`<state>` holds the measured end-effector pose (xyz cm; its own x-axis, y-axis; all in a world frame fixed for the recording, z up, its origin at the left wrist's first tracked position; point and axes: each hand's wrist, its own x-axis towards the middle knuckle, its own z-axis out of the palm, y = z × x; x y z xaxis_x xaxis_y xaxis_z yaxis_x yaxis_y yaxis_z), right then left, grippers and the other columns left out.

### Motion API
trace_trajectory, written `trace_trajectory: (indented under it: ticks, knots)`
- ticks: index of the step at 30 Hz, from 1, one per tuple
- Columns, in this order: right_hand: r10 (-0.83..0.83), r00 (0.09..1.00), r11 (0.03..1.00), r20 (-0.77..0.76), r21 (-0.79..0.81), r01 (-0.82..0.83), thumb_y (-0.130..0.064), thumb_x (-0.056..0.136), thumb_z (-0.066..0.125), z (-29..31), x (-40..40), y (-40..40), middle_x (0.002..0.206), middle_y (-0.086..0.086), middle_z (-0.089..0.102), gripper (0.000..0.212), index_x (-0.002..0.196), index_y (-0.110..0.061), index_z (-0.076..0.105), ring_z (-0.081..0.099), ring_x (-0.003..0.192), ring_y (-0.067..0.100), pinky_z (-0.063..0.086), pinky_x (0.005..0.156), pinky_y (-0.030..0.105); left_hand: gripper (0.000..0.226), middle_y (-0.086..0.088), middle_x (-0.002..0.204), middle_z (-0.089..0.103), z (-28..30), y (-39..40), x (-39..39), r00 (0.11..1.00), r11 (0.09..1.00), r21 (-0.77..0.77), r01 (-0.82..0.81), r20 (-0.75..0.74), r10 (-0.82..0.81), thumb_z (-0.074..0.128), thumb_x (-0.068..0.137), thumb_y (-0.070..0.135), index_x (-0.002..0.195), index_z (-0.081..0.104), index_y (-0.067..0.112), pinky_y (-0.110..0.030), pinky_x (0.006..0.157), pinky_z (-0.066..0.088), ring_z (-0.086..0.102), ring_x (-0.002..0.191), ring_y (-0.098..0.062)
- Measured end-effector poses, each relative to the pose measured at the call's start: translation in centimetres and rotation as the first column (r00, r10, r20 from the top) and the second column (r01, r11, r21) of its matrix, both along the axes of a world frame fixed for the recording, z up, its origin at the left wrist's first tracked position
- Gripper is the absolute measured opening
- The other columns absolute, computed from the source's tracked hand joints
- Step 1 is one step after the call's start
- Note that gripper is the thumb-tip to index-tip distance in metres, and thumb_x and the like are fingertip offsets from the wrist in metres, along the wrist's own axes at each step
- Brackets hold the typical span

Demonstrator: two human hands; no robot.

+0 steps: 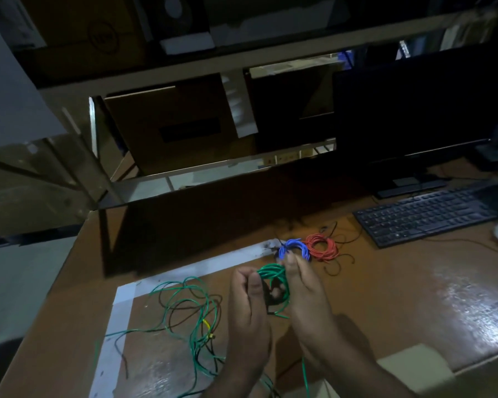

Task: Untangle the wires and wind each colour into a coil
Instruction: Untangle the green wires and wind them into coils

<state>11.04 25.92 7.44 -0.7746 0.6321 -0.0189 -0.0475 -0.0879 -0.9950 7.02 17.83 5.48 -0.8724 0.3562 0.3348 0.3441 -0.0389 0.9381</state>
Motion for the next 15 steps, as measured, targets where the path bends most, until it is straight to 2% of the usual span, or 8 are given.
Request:
trace_trajectory:
  ticks: [2, 5, 6, 8, 10, 11, 13, 15]
  knots:
    - [0.028, 1.000, 0.992, -0.001, -0.126, -0.028, -0.033, 0.108, 0.037, 0.0, 0.2, -0.2, 0.068, -0.010, 0.064, 0.035, 0.099, -0.010, 0.062, 0.060, 0.063, -0.002, 0.047, 0.059, 0.015, 0.020, 0.020, 0.072, 0.061, -0.3, -0.3, 0.0, 0.996, 1.000, -0.012, 0.015, -0.083, -0.016, 0.036, 0.108, 0.028, 0.097, 0.051, 0.019, -0.010, 0.059, 0.041, 0.055, 0.063, 0.002]
    - [0.054, 0.998, 0.974, -0.021, -0.221, -0.057, -0.032, 0.107, 0.041, -0.4, 0.4, 0.0, 0.065, -0.005, 0.054, 0.028, 0.100, -0.008, 0.054, 0.052, 0.057, 0.005, 0.043, 0.058, 0.022, 0.022, 0.012, 0.072, 0.064, -0.8, -0.6, 0.1, 0.998, 0.998, 0.036, 0.047, -0.046, -0.046, 0.038, 0.106, 0.029, 0.098, 0.052, 0.015, -0.016, 0.059, 0.044, 0.057, 0.062, -0.001]
    - [0.025, 1.000, 0.987, -0.011, -0.158, -0.027, -0.032, 0.106, 0.044, -0.7, 0.4, 0.2, 0.068, -0.002, 0.054, 0.023, 0.100, -0.010, 0.052, 0.052, 0.059, 0.009, 0.045, 0.058, 0.026, 0.025, 0.009, 0.071, 0.061, -0.9, -0.7, 0.1, 0.999, 0.999, 0.036, 0.036, -0.016, -0.036, 0.038, 0.105, 0.038, 0.097, 0.052, 0.019, -0.019, 0.058, 0.044, 0.054, 0.062, -0.003]
    - [-0.058, 0.998, 0.986, -0.005, 0.156, 0.058, -0.029, 0.104, 0.050, -1.2, 0.6, 0.4, 0.076, -0.002, 0.058, 0.013, 0.095, -0.021, 0.049, 0.059, 0.067, 0.017, 0.050, 0.061, 0.032, 0.031, 0.009, 0.069, 0.052, -1.0, -0.9, -0.1, 0.999, 1.000, 0.028, 0.006, 0.046, -0.007, 0.039, 0.102, 0.052, 0.090, 0.052, 0.026, -0.023, 0.056, 0.041, 0.048, 0.062, -0.008]
    - [-0.144, 0.989, 0.864, -0.040, 0.482, 0.145, -0.026, 0.104, 0.053, -1.8, 1.1, 0.3, 0.086, -0.008, 0.059, 0.010, 0.094, -0.025, 0.052, 0.061, 0.079, 0.014, 0.049, 0.066, 0.023, 0.037, 0.007, 0.069, 0.049, -0.9, -1.1, -0.4, 0.998, 0.999, 0.032, -0.024, 0.060, 0.022, 0.039, 0.101, 0.054, 0.090, 0.051, 0.021, -0.024, 0.056, 0.040, 0.045, 0.062, -0.010]
    - [-0.180, 0.980, 0.792, -0.080, 0.579, 0.193, -0.027, 0.104, 0.052, -2.0, 1.5, 0.0, 0.094, -0.011, 0.058, 0.008, 0.097, -0.024, 0.055, 0.060, 0.088, 0.013, 0.048, 0.072, 0.019, 0.039, 0.007, 0.068, 0.048, -1.0, -1.2, -0.5, 0.998, 0.999, 0.039, -0.032, 0.054, 0.030, 0.039, 0.102, 0.053, 0.089, 0.050, 0.018, -0.024, 0.056, 0.039, 0.044, 0.062, -0.010]
    - [-0.245, 0.956, 0.670, -0.161, 0.685, 0.287, -0.035, 0.104, 0.045, -1.7, 2.2, -0.5, 0.112, -0.008, 0.055, 0.023, 0.108, -0.020, 0.062, 0.058, 0.107, 0.015, 0.046, 0.089, 0.020, 0.035, 0.007, 0.069, 0.047, -1.0, -1.4, -0.7, 0.998, 0.998, 0.037, -0.042, 0.047, 0.040, 0.039, 0.103, 0.049, 0.088, 0.050, 0.020, -0.025, 0.057, 0.040, 0.043, 0.063, -0.010]
    - [-0.260, 0.950, 0.536, -0.176, 0.792, 0.293, -0.042, 0.107, 0.036, -2.4, 2.5, -0.8, 0.129, -0.001, 0.054, 0.042, 0.129, -0.015, 0.059, 0.053, 0.124, 0.018, 0.036, 0.106, 0.018, 0.032, 0.007, 0.072, 0.050, -0.8, -1.5, -0.5, 0.997, 0.999, 0.044, -0.029, 0.069, 0.026, 0.040, 0.104, 0.049, 0.089, 0.052, 0.023, -0.029, 0.059, 0.043, 0.047, 0.066, -0.011]
